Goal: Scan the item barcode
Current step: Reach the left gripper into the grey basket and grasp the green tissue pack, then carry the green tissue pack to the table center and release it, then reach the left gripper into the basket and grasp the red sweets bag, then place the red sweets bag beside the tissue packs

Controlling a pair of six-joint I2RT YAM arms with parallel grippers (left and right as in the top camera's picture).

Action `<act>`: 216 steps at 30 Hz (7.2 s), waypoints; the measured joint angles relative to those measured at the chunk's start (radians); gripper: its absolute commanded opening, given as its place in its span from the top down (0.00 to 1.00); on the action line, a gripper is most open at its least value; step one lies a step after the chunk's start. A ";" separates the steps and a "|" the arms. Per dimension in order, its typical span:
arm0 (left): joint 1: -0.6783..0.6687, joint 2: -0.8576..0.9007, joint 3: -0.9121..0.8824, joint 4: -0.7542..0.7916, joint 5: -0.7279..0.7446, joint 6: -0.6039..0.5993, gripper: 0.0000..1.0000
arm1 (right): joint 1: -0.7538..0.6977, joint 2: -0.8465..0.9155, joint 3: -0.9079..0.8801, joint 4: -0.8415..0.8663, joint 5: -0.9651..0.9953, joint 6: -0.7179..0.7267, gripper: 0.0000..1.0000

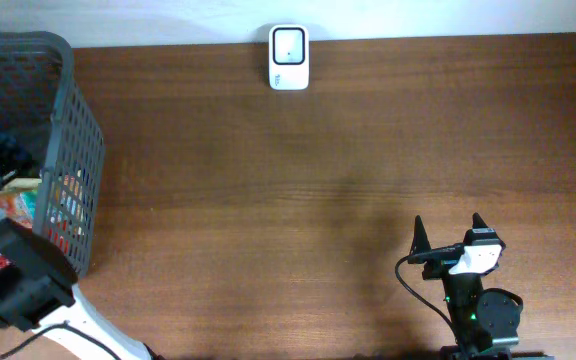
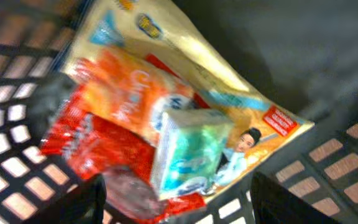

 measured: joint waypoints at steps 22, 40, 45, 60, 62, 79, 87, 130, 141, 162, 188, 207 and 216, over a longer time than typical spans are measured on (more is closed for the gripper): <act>-0.001 0.117 0.199 -0.198 0.143 -0.004 1.00 | 0.000 0.000 0.000 0.000 0.000 0.000 0.02; -0.722 -0.029 0.794 -0.246 0.576 -0.050 1.00 | 0.000 0.000 0.000 0.000 0.000 0.000 0.01; -1.001 0.089 0.348 0.113 0.475 -0.059 0.98 | 0.000 0.000 0.000 0.000 0.000 0.000 0.02; -1.005 0.175 0.455 0.109 0.406 -0.136 0.11 | 0.000 0.000 0.000 0.000 0.000 0.000 0.01; -0.751 0.000 0.653 -0.138 0.378 -0.125 0.01 | 0.000 0.000 0.000 0.000 0.000 0.000 0.01; 0.070 -0.182 -0.621 0.666 -0.058 -0.423 0.80 | 0.000 0.000 0.000 0.000 0.000 0.000 0.01; 0.072 -0.722 -0.477 0.690 0.417 -0.305 1.00 | 0.000 0.000 0.000 0.000 0.000 0.000 0.02; -0.260 -0.331 0.208 0.044 0.341 -0.167 0.01 | 0.000 0.000 0.000 0.000 0.000 0.000 0.01; 0.103 -0.203 0.149 -0.125 0.047 -0.304 0.01 | 0.000 0.000 0.000 0.000 0.000 0.000 0.01; 0.102 -0.124 -0.582 0.322 -0.048 -0.349 0.74 | 0.000 0.000 0.000 0.000 0.000 0.000 0.01; -0.706 -0.107 0.469 -0.100 0.451 -0.098 1.00 | 0.000 0.000 0.000 0.000 0.000 0.000 0.02; -1.056 0.342 0.605 -0.196 0.231 -0.084 0.11 | 0.000 0.000 0.000 0.000 0.000 0.000 0.01; -0.576 0.181 1.054 -0.285 0.225 -0.058 0.01 | 0.000 0.000 0.000 0.000 0.000 0.000 0.01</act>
